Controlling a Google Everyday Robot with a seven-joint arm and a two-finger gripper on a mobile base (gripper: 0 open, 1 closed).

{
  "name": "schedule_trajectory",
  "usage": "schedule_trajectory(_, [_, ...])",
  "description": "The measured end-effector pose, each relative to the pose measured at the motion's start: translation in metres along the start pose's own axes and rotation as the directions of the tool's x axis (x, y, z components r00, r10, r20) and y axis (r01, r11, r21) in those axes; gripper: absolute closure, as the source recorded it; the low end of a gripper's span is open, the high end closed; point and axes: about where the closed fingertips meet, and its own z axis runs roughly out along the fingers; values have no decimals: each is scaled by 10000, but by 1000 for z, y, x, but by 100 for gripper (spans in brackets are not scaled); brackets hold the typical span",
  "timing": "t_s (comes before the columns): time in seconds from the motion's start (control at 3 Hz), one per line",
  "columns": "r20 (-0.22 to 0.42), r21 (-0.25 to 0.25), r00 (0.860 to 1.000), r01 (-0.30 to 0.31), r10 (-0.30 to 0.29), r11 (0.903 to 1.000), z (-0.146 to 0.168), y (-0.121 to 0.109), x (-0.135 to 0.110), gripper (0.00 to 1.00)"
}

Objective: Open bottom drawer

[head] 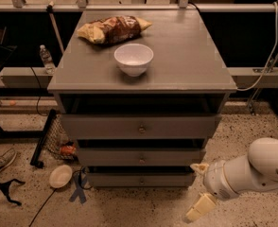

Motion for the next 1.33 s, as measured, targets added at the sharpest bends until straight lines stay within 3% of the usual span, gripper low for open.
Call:
schedule_trajectory(0.33, [-22, 25, 10000, 41, -41, 10000, -2, 1, -2, 0])
schedule_trajectory(0.67, [-125, -274, 9999, 74, -77, 9996, 18, 4, 5, 0])
schedule_trajectory(1.33, [-278, -1181, 9983, 481, -517, 9918, 129, 2, 31, 0])
